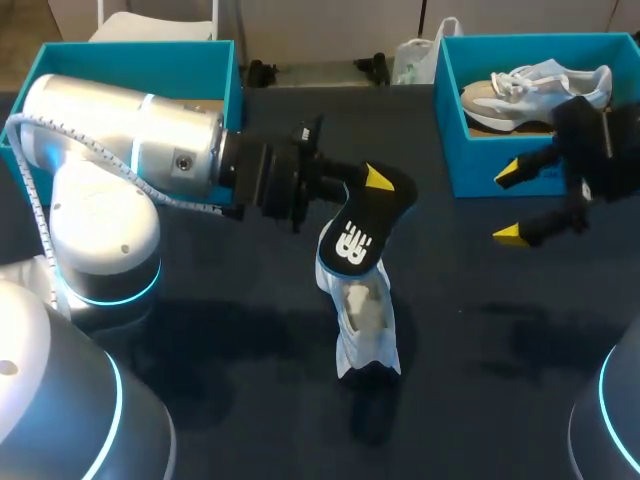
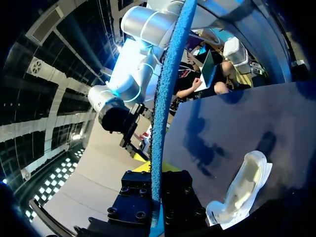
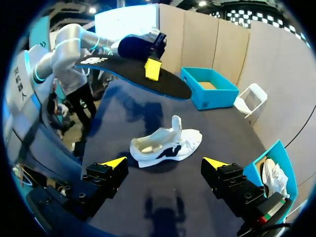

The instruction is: Take the shoe out of the shoebox, open the shoe tongue, remove and reinsert the insole, then place the shoe into the shoebox

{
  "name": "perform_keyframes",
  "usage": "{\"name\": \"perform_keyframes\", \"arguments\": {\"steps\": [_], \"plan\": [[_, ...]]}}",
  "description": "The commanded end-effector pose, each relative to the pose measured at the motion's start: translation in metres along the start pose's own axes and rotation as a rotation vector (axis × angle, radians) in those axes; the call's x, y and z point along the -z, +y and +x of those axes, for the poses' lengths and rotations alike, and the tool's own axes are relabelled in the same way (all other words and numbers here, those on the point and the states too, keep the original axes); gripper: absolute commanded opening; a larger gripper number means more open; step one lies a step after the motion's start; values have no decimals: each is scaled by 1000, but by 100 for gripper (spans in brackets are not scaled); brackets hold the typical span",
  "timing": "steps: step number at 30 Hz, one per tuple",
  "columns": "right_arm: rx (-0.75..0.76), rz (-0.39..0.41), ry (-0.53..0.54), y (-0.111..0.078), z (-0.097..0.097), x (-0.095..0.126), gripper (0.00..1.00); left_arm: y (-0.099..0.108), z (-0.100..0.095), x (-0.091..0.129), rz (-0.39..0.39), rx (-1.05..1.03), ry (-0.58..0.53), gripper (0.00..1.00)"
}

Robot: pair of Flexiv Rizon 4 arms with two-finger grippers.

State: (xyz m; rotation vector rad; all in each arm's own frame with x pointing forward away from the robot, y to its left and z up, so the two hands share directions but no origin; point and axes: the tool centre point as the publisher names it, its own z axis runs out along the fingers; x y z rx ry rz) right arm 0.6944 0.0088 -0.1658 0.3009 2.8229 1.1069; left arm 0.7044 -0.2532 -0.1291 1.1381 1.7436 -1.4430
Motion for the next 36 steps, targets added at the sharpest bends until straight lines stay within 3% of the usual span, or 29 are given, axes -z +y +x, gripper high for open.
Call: {"name": "perform_keyframes", "arguments": {"steps": [1, 3, 6, 9, 18, 20, 21, 36], "plan": [[-3, 26, -5, 5, 3, 1, 100, 0, -1, -1, -2, -1, 4, 0], [-3, 26, -5, 5, 3, 1, 100, -4, 3, 2, 7, 25, -6, 0], [45, 7, -160, 2, -2, -6, 100, -16, 8, 10, 17, 92, -12, 0], [92, 42, -221, 2, -4, -10, 100, -24, 13, 16, 18, 123, -10, 0], [147, 110, -247, -11, 6, -39, 100, -33, 20, 34, 47, 250, -44, 0], [181, 144, -262, -10, 10, -46, 100, -33, 24, 35, 63, 285, -43, 0], [182, 200, -264, -10, 13, -50, 100, -33, 27, 35, 67, 300, -36, 0], [182, 200, -264, -10, 13, -50, 100, -22, 80, 16, 72, 375, -35, 0]]}}
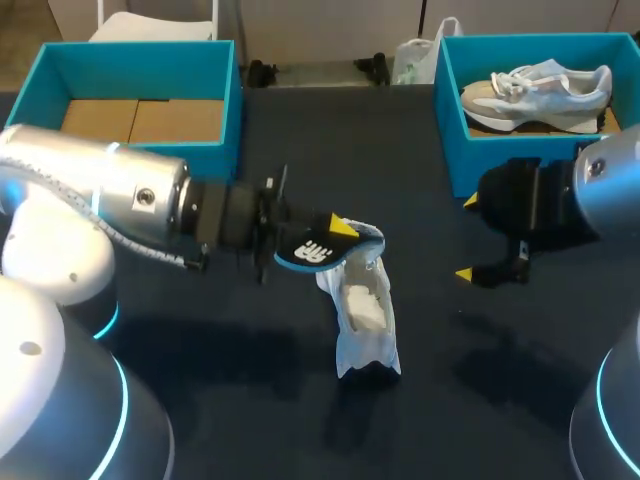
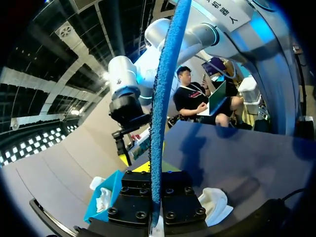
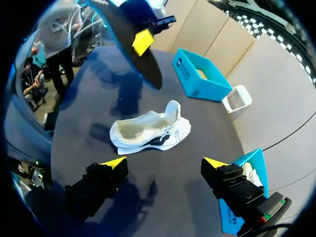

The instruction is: Take the shoe out of the shoebox, open the shoe tongue, remove and reinsert the insole, then place the shoe into the shoebox

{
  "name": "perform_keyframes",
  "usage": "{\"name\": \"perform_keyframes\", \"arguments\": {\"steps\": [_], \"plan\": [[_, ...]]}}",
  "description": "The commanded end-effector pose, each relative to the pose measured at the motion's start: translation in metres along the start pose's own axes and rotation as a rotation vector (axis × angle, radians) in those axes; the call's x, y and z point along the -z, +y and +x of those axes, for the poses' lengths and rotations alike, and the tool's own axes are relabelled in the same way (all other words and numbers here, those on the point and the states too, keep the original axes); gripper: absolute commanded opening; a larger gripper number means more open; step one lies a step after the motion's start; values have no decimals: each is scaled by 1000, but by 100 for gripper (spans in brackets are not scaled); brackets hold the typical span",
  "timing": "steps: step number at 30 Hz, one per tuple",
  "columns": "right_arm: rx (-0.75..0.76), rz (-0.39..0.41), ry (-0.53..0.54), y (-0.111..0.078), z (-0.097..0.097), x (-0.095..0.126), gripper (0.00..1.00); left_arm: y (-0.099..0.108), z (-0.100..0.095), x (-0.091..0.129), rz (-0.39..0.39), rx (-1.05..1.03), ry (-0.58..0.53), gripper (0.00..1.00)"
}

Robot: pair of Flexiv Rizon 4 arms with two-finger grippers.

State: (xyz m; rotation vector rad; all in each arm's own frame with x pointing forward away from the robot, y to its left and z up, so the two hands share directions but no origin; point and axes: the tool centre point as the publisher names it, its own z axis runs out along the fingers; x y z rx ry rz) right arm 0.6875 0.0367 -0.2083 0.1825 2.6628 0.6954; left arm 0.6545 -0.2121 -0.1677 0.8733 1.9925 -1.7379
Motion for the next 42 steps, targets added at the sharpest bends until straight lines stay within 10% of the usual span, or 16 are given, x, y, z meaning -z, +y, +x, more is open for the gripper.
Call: {"name": "perform_keyframes", "arguments": {"steps": [1, 22, 42], "plan": [[0, 1, -1, 0, 0, -1, 100, 12, 14, -13, 1, 0, -40, 0], [141, -30, 97, 4, 30, -95, 100, 48, 13, -26, 4, 92, -70, 0], [196, 74, 113, 16, 37, -132, 100, 67, 19, -37, -13, 115, -96, 0]]}}
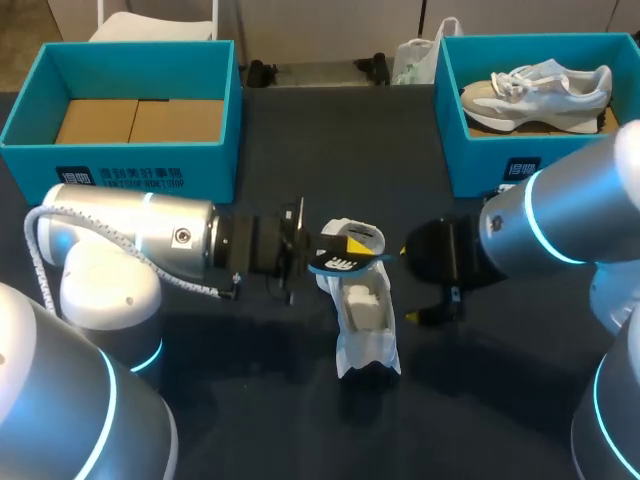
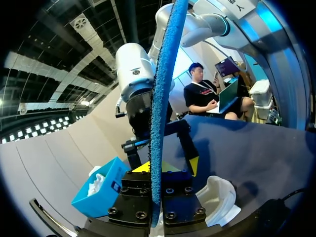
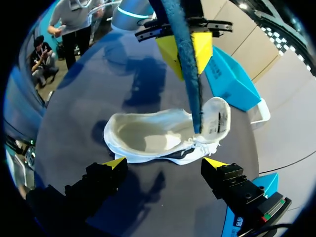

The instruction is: Take the shoe out of the shoebox, open the shoe tongue, remove and reinsert the insole, then place the shoe into the shoebox

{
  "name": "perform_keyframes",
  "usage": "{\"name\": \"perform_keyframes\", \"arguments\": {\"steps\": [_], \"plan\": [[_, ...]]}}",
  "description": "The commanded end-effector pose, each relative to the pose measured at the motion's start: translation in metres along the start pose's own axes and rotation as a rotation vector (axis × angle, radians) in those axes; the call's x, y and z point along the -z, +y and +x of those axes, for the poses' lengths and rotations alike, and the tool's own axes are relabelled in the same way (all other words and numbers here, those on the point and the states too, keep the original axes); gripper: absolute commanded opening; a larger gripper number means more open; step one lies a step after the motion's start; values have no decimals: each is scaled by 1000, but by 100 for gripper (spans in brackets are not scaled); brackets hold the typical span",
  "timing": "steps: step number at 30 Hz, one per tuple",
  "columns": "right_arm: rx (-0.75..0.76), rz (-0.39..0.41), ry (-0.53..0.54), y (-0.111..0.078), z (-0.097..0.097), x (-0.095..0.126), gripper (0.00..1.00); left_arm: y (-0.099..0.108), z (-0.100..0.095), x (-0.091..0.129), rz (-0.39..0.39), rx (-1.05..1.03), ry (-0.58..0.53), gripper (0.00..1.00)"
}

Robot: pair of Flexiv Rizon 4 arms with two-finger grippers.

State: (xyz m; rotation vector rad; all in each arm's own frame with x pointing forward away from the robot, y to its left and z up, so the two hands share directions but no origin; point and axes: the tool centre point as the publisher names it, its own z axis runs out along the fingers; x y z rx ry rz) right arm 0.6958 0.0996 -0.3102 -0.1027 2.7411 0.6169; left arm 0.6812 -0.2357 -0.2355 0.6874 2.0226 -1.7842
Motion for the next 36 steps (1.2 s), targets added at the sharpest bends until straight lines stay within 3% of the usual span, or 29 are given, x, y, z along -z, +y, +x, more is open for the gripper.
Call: {"name": "perform_keyframes", "arguments": {"steps": [1, 14, 25, 36], "plan": [[4, 43, 16, 12, -7, -18, 100, 1, 4, -5, 0, 14, -7, 0], [18, 43, 25, 9, -1, -17, 100, -6, 12, -4, 2, 49, -46, 0], [182, 37, 79, -1, 1, -9, 100, -6, 17, 3, -7, 84, -61, 0], [160, 47, 85, -4, -3, -7, 100, -6, 30, 4, -22, 128, -76, 0]]}}
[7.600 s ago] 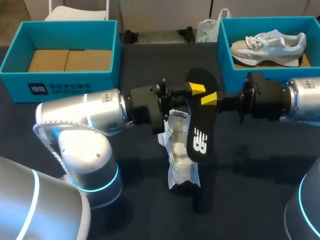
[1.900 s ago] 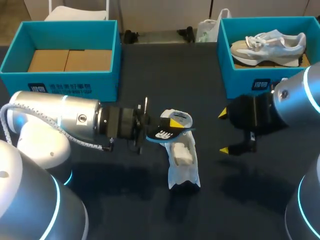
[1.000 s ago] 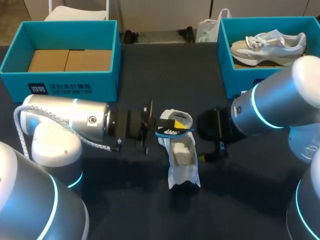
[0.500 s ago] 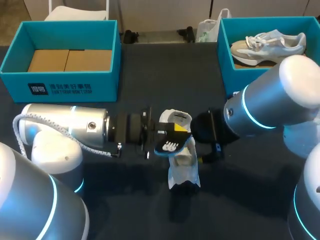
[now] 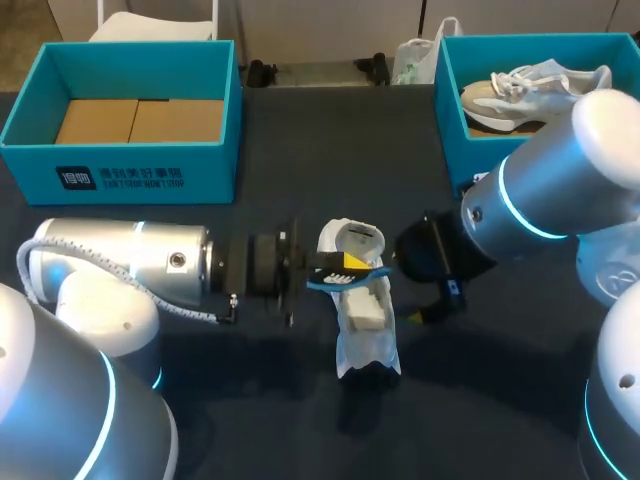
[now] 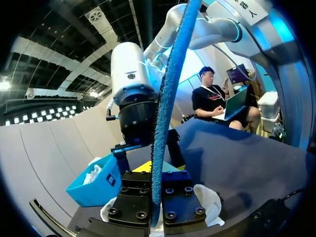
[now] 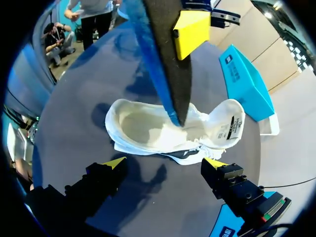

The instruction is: Take the shoe out of the shoebox, open the shoe tongue, remove and reinsert the insole, then place the shoe into the shoebox

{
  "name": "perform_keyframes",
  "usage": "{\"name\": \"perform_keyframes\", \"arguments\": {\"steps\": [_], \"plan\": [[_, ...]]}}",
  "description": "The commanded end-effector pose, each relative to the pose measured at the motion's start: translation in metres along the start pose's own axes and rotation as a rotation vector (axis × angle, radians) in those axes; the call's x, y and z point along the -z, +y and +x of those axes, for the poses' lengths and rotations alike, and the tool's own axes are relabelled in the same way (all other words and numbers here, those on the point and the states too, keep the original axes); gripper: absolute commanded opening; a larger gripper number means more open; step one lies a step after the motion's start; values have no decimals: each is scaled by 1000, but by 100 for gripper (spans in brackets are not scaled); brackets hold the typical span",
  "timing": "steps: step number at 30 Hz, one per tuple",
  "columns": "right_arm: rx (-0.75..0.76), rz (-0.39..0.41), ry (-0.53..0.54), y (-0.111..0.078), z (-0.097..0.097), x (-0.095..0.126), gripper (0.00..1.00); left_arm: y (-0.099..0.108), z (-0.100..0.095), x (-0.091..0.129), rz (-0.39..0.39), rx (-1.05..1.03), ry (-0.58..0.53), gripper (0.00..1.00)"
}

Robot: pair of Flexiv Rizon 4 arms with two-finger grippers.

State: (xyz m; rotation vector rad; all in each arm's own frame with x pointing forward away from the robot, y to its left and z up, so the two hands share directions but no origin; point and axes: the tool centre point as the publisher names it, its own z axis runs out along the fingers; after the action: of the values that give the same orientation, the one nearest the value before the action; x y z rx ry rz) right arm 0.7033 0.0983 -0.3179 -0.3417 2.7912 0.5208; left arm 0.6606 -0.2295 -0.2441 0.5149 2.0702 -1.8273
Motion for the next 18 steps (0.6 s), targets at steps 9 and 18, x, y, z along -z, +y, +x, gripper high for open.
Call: {"name": "perform_keyframes", "arguments": {"steps": [9, 18], "plan": [[0, 5, -1, 1, 1, 2, 100, -2, 24, -4, -14, 68, -30, 0], [0, 5, -1, 1, 1, 2, 100, 11, 28, -14, -25, 92, -30, 0]]}}
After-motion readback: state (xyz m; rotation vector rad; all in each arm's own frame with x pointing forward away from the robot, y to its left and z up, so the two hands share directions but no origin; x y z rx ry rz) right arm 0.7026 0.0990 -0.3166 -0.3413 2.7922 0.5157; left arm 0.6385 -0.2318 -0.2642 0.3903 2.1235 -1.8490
